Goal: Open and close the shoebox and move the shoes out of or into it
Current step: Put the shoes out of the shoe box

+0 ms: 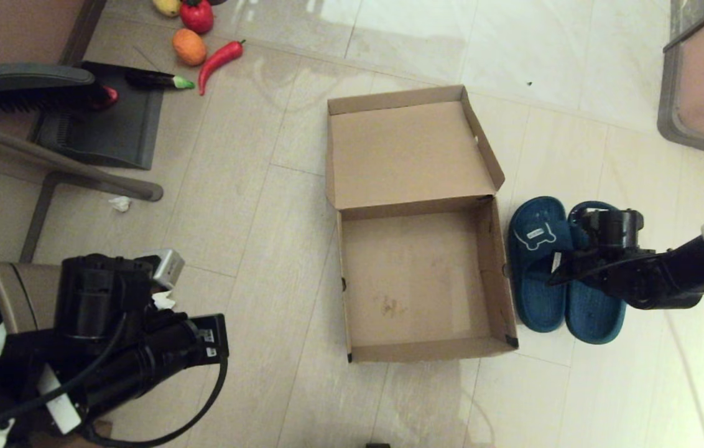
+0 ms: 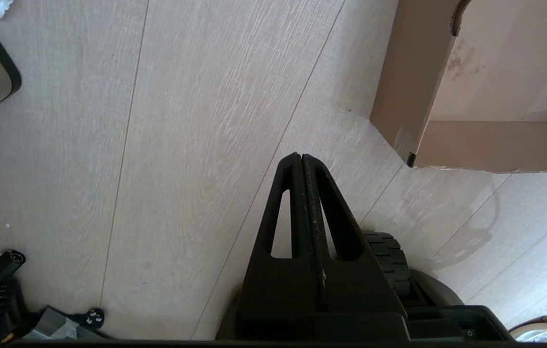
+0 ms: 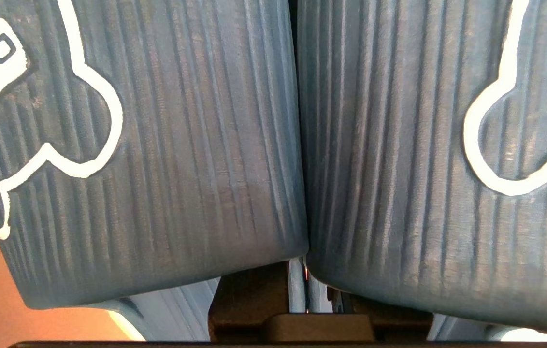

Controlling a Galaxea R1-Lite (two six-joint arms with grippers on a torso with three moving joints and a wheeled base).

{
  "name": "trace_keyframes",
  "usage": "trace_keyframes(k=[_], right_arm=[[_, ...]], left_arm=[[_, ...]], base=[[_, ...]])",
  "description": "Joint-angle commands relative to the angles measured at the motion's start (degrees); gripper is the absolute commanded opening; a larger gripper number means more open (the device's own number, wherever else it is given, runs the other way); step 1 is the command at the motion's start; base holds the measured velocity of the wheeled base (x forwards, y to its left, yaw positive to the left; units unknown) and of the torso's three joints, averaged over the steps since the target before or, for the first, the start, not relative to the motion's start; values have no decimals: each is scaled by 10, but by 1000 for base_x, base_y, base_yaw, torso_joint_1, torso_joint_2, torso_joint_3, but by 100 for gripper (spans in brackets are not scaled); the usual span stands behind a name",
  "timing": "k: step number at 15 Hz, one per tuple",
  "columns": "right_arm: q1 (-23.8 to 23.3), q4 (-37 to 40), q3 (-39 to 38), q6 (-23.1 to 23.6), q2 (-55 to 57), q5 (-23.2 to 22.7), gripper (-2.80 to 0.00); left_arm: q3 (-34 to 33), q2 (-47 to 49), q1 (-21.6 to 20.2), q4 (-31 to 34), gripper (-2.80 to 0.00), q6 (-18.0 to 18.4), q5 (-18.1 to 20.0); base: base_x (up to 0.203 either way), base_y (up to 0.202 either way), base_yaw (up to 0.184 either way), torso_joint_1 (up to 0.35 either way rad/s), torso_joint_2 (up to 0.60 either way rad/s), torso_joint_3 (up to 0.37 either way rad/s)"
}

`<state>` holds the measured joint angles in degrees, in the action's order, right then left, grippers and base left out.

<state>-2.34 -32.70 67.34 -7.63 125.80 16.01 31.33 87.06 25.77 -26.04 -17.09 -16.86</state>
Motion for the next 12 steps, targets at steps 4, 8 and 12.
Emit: trace_keyframes(k=[4,8,12], right_arm=[[78,-8,-23,-28,30,12,-280],[128,-7,-22,-41,21,37,-280],[161,-4,-23,-43,21,56,-280]], left_arm=[[11,16,1,-2,-280,-2,1],[8,14,1,-2,-280,-4,1],[4,12,1,-2,-280,-6,1]], base=[[0,0,0,0,0,0],[0,0,0,0,0,0],[0,0,0,0,0,0]])
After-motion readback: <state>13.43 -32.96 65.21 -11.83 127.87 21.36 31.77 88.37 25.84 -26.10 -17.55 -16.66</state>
